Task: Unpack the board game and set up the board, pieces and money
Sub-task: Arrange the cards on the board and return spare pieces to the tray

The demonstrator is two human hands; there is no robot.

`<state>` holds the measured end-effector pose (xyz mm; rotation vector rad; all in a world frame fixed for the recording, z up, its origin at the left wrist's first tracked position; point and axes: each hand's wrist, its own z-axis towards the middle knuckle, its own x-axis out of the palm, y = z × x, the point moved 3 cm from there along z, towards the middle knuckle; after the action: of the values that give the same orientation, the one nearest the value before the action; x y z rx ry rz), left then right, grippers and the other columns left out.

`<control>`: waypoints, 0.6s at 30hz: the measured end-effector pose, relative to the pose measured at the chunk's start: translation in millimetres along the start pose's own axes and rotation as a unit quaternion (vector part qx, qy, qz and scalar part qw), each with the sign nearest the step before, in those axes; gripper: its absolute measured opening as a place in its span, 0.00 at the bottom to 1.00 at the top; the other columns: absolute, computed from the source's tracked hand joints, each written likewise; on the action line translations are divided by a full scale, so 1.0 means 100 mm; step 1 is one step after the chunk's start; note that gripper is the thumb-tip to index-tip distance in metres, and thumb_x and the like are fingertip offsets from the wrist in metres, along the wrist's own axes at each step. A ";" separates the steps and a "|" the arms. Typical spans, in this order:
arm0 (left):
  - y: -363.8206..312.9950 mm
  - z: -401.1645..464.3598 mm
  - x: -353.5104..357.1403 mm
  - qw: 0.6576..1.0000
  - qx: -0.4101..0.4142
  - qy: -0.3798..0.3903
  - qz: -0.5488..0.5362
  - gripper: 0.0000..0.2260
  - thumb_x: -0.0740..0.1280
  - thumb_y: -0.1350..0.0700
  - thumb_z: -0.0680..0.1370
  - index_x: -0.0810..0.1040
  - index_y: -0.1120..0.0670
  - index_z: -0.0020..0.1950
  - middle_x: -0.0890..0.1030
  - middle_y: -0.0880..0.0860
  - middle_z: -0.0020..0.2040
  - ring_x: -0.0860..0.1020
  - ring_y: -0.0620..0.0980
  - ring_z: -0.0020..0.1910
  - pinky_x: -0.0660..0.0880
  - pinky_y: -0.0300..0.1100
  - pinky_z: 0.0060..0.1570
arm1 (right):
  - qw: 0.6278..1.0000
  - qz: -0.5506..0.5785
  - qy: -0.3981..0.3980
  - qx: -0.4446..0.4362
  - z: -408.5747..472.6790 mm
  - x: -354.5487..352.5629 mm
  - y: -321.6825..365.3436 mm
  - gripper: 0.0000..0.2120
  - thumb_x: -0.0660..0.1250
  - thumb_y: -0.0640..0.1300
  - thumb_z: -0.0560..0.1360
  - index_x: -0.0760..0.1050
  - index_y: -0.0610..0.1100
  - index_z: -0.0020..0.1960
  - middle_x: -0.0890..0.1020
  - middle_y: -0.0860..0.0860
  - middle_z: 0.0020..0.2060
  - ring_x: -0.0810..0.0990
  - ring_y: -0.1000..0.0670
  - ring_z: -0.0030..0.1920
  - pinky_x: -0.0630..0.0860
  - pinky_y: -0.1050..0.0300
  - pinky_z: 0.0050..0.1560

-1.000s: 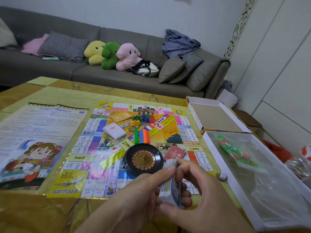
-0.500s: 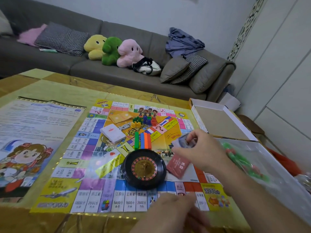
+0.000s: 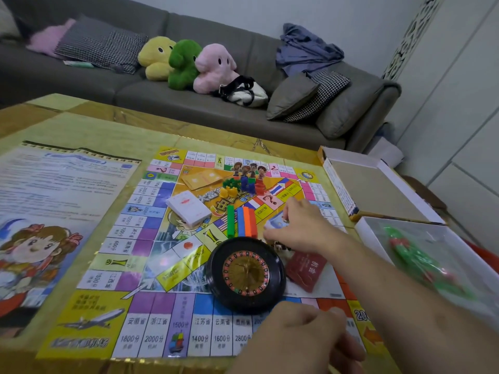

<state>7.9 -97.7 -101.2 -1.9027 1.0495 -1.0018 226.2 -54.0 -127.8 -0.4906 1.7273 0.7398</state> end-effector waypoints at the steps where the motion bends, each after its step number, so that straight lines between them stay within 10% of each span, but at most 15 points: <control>1: 0.00 -0.01 0.00 1.000 0.002 0.002 -0.003 0.21 0.64 0.49 0.83 0.87 0.53 0.35 0.84 0.52 0.34 0.76 0.43 0.27 0.73 0.32 0.35 | 1.000 -0.003 0.007 0.003 0.00 0.02 -0.01 0.35 0.71 0.68 0.68 0.67 0.48 0.65 0.70 0.48 0.62 0.69 0.44 0.64 0.75 0.41 0.63; 6: 0.00 0.01 -0.02 1.000 0.017 0.001 0.023 0.21 0.63 0.50 0.84 0.86 0.57 0.38 0.85 0.52 0.35 0.75 0.43 0.25 0.73 0.34 0.36 | 0.979 0.178 -0.103 -0.006 -0.24 -0.17 -0.03 0.09 0.68 0.52 0.78 0.73 0.47 0.49 0.74 0.51 0.54 0.73 0.49 0.56 0.71 0.54 0.50; 10: -0.04 0.00 -0.09 0.999 0.009 -0.008 0.042 0.15 0.63 0.57 0.83 0.85 0.62 0.44 0.85 0.56 0.37 0.76 0.48 0.28 0.72 0.34 0.32 | 0.934 0.281 -0.221 0.015 -0.76 -0.40 -0.11 0.09 0.62 0.39 0.81 0.76 0.42 0.43 0.80 0.46 0.43 0.78 0.49 0.44 0.73 0.54 0.37; 18: -0.06 -0.09 -0.21 0.977 0.056 -0.112 0.171 0.11 0.64 0.59 0.83 0.84 0.55 0.45 0.87 0.53 0.36 0.76 0.49 0.27 0.70 0.35 0.28 | 0.928 0.364 -0.073 0.021 -1.88 -0.14 -0.11 0.14 0.61 0.32 0.76 0.78 0.47 0.37 0.78 0.48 0.27 0.75 0.51 0.29 0.73 0.52 0.34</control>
<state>-6.1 -78.7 -98.5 -1.6284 1.1152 -0.6213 106.3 -194.0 -85.9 0.2648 1.7735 1.2201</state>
